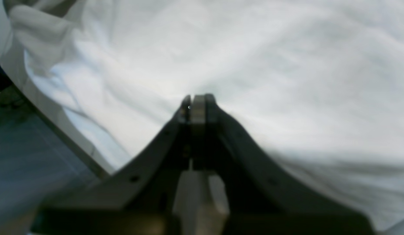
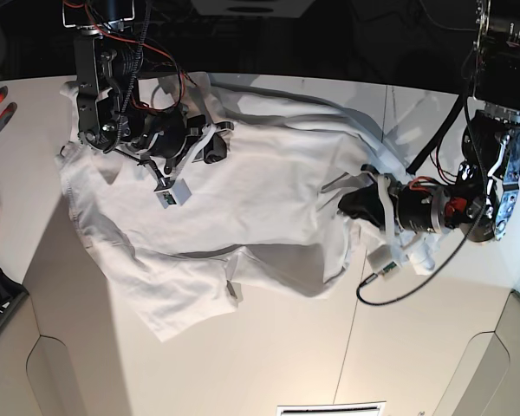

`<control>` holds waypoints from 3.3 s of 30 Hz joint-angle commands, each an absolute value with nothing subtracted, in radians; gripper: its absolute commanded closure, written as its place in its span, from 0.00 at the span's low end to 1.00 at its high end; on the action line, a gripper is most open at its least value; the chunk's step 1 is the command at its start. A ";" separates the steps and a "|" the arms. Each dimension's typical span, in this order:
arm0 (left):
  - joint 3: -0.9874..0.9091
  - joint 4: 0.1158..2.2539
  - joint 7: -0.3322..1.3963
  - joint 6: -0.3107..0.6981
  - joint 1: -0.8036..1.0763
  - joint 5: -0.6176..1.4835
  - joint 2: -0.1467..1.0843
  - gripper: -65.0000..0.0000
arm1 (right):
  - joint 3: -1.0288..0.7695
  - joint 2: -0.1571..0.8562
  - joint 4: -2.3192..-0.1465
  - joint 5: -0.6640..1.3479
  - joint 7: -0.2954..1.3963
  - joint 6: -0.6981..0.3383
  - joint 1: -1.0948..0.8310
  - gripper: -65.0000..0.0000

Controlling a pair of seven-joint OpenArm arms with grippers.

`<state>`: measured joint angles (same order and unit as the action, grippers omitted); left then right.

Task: Layout the t-shirt on the table in an organized manner, then fold the t-shirt properly
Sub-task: 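Carry the shirt edge with the left gripper across toward the right gripper, then release the fabric with the left gripper and raise it away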

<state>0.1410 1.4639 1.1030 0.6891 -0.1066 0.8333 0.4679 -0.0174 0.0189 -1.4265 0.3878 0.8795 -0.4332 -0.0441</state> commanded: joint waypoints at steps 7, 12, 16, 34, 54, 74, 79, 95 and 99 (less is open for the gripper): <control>0.134 1.480 1.100 0.698 -0.005 0.903 0.485 0.52 | -0.018 0.019 -1.432 0.362 0.890 -0.422 -0.039 1.00; 0.086 1.562 1.097 0.698 -0.003 1.047 0.493 0.52 | -0.018 0.019 -1.432 0.362 0.891 -0.422 -0.039 1.00; -0.003 1.680 1.076 0.698 -0.010 1.044 0.493 0.53 | -0.018 0.019 -1.432 0.363 0.891 -0.422 -0.039 1.00; 0.202 1.141 0.602 0.614 -0.512 0.360 0.373 0.63 | -0.017 0.019 -1.432 0.366 0.890 -0.422 -0.039 1.00; 0.323 0.950 0.678 0.634 -0.554 0.485 0.516 0.63 | -0.017 0.019 -1.432 0.366 0.886 -0.422 -0.039 1.00; 0.306 1.171 0.877 0.698 -0.338 0.694 0.597 0.56 | -0.018 0.019 -1.432 0.355 0.887 -0.422 -0.039 1.00; 0.207 1.391 0.901 0.693 -0.218 0.718 0.629 0.56 | -0.017 0.019 -1.432 0.355 0.887 -0.422 -0.039 1.00; 0.166 1.417 0.776 0.630 -0.111 0.408 0.421 0.46 | -0.017 0.019 -1.432 0.355 0.887 -0.422 -0.040 1.00; 0.166 1.417 0.791 0.633 -0.086 0.410 0.383 0.46 | -0.017 0.019 -1.432 0.355 0.887 -0.422 -0.040 1.00</control>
